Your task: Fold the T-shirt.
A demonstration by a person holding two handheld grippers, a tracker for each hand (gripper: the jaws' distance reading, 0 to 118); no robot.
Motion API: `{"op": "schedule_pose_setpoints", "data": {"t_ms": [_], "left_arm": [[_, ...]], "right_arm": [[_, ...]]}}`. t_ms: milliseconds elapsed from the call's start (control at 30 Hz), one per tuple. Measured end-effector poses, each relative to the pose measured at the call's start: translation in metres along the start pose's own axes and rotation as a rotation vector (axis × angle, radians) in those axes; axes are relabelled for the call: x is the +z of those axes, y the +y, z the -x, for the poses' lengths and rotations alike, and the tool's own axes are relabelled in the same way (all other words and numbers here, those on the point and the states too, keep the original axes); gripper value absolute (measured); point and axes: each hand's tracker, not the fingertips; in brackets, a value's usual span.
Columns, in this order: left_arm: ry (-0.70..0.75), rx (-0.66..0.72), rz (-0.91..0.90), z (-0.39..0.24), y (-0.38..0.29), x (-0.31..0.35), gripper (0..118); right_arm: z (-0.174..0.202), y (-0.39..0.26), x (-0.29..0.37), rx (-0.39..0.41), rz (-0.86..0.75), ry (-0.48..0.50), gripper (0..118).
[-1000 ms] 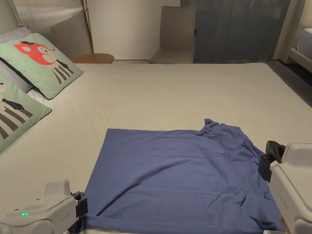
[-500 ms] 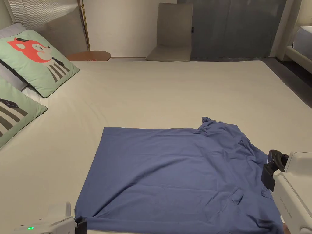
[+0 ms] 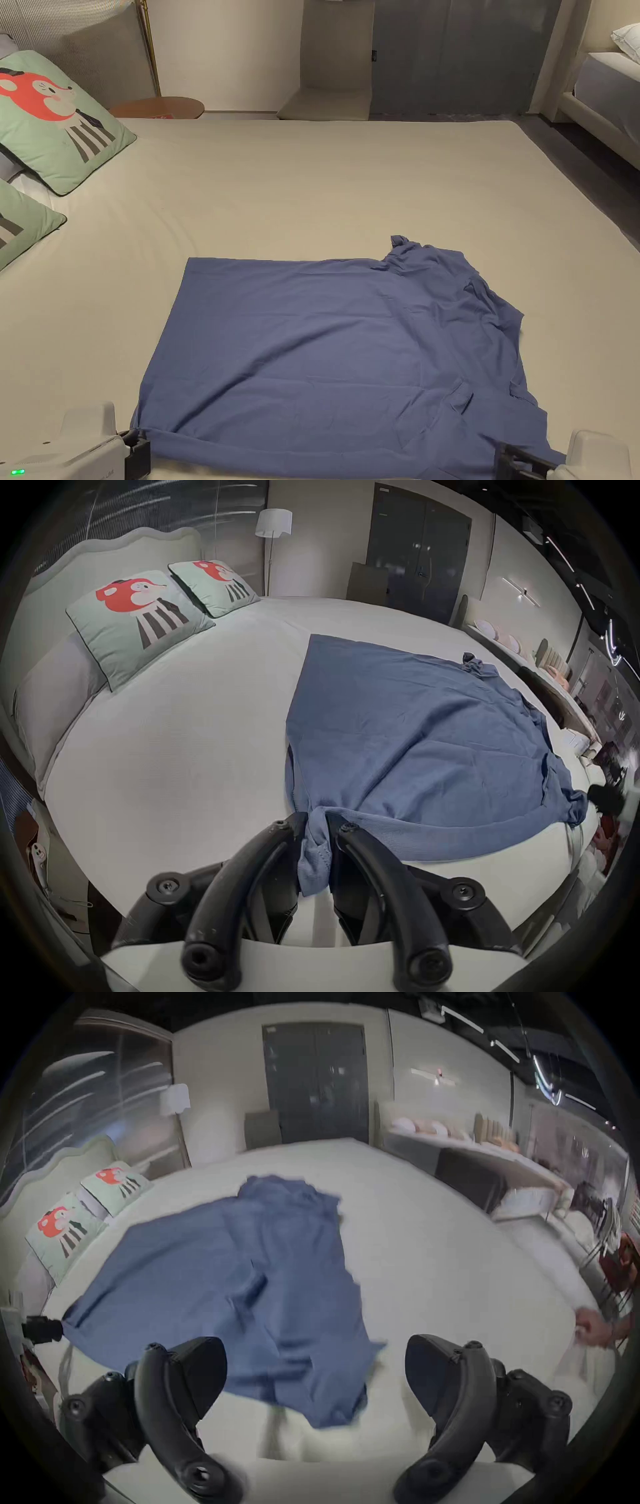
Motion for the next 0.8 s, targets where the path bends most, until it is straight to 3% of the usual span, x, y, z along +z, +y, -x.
{"op": "schedule_pose_setpoints", "data": {"t_ms": [100, 133, 167, 233, 267, 300, 367, 533, 800], "left_arm": [[0.003, -0.004, 0.003, -0.006, 0.000, 0.005, 8], [0.004, -0.005, 0.002, -0.007, -0.001, 0.006, 8], [0.004, -0.005, 0.004, -0.007, -0.001, 0.006, 8], [0.004, 0.000, 0.004, -0.005, 0.000, 0.005, 8], [-0.001, 0.009, 0.003, -0.005, 0.000, 0.006, 8], [-0.006, 0.017, 0.002, -0.005, 0.000, 0.007, 8], [-0.009, 0.026, -0.012, -0.002, 0.002, 0.009, 8], [-0.031, 0.041, -0.070, -0.002, 0.027, 0.014, 8], [-0.032, 0.035, -0.151, -0.013, 0.104, -0.018, 8]], "right_arm": [[-0.004, -0.014, -0.012, -0.006, 0.030, 0.012, 107], [-0.004, -0.016, -0.016, -0.004, 0.046, 0.012, 97], [-0.005, -0.017, -0.017, -0.008, 0.053, 0.027, 77], [-0.005, -0.019, -0.018, -0.013, 0.054, 0.040, 21], [-0.005, -0.018, -0.017, -0.016, 0.055, 0.056, 14], [-0.006, -0.017, -0.014, -0.025, 0.045, 0.110, 13], [-0.001, -0.008, -0.003, -0.016, -0.010, 0.072, 12], [0.006, 0.036, 0.014, 0.020, -0.129, 0.104, 12], [0.023, 0.113, -0.018, 0.047, -0.209, 0.110, 12]]}}
